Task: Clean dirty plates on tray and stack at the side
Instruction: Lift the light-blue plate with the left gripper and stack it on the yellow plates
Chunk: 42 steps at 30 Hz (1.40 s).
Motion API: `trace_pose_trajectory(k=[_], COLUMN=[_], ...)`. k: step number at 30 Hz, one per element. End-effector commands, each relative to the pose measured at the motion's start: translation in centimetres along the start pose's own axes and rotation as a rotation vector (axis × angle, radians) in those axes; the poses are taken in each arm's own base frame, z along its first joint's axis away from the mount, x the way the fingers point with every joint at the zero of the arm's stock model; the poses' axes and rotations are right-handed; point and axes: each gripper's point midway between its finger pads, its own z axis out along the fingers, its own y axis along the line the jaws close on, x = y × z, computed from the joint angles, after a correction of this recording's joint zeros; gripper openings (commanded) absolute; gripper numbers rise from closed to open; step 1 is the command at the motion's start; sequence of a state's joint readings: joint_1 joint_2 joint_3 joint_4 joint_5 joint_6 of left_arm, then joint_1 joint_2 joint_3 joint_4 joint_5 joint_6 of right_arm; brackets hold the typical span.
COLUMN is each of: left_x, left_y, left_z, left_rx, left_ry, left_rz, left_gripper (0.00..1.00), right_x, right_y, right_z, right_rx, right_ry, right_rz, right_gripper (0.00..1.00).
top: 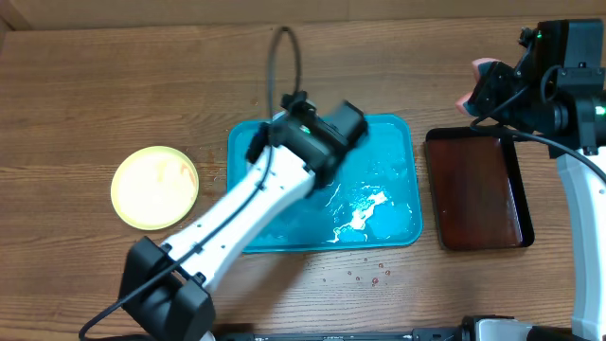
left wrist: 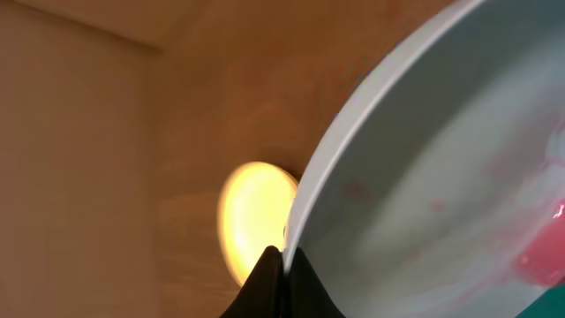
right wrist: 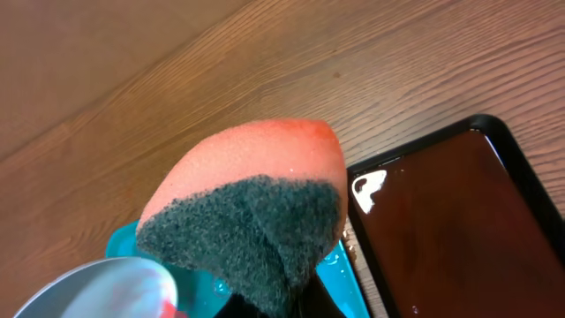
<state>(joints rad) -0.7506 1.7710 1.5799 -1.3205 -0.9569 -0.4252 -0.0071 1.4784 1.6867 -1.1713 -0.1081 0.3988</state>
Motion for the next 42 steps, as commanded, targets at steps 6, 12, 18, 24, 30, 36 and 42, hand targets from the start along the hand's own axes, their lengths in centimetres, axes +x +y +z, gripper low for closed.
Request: trace_pose_trajectory(k=[6, 12, 18, 24, 30, 36, 42], left_x=[-2.4, -2.4, -0.2, 2.5, 2.7, 4.6, 7.8], left_y=[4.4, 4.5, 1.9, -2.1, -3.2, 0.3, 5.6], left_z=[-5.5, -6.1, -3.6, -0.6, 2.8, 7.9, 13.3], left_rx=[-0.296, -0.305, -0.130, 0.169, 0.423, 0.569, 0.655], left_ry=[-0.305, -0.328, -0.145, 0.153, 0.311, 0.478, 0.574], left_rz=[-0.191, -0.195, -0.272, -0.285, -0.307, -0.462, -0.682], left_gripper=[0.04, 0.04, 0.04, 0.04, 0.05, 0.05, 0.05], right_x=[-0.4, -0.4, -0.2, -0.1, 0.1, 0.2, 0.3], right_y=[-0.2, -0.2, -0.3, -0.3, -0.4, -0.7, -0.8], right_z=[-0.9, -0.9, -0.9, -0.9, -0.9, -0.9, -0.8], right_rx=[-0.011, -0.010, -0.006, -0.005, 0.000, 0.014, 0.017], right_ry=[-0.025, -0.021, -0.014, -0.011, -0.003, 0.002, 0.005], right_rz=[0.003, 0.004, 0.005, 0.005, 0.006, 0.000, 0.000], right_gripper=[0.04, 0.04, 0.04, 0.04, 0.04, 0.04, 0.04])
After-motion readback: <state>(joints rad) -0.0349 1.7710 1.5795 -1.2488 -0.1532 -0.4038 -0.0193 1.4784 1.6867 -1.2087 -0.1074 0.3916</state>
